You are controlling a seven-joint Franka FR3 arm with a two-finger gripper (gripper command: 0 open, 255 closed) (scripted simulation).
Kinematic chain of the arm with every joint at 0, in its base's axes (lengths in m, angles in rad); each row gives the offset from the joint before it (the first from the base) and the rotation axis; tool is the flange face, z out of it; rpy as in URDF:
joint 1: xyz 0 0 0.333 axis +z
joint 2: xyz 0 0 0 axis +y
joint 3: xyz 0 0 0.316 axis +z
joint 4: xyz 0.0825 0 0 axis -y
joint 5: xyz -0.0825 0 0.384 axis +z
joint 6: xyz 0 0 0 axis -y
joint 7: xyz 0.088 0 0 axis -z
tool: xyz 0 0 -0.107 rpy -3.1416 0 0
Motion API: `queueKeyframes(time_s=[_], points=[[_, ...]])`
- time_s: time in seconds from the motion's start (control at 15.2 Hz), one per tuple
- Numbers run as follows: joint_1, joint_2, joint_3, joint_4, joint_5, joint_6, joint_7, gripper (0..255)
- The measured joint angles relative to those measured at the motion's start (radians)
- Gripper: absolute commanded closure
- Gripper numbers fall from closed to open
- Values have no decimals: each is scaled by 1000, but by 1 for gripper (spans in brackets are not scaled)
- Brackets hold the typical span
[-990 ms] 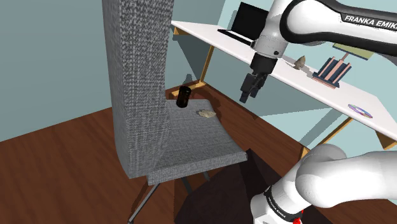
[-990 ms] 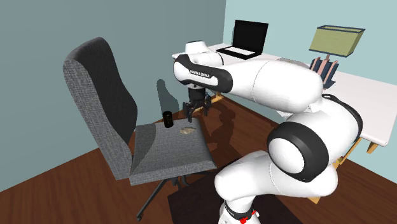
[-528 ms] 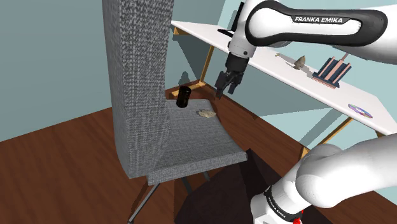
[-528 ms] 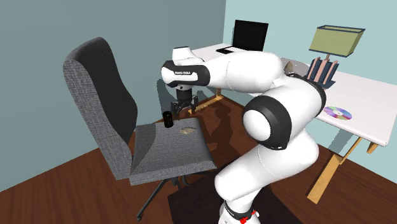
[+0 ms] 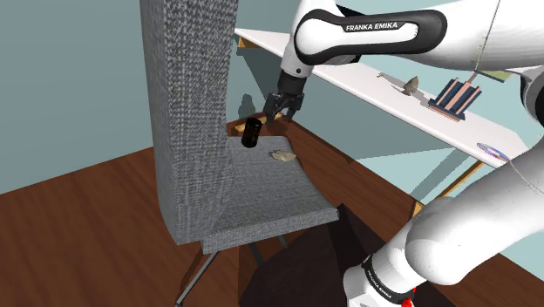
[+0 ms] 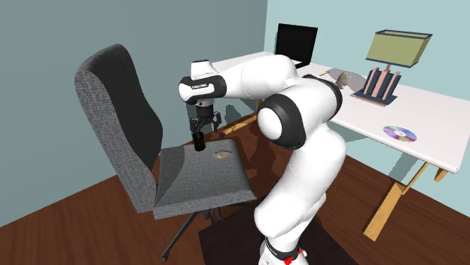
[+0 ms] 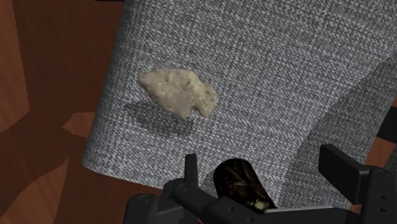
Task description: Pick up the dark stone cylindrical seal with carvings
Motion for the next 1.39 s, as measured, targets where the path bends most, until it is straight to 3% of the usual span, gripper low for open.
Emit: queueKeyframes(time_s=[0.46,0.99,1.06,1.39], points=[[11,246,14,225,-30,51,57,0],[12,291,13,185,-35,138,59,0],[12,293,13,183,-35,142,59,255],[11,293,12,182,-35,146,58,255]])
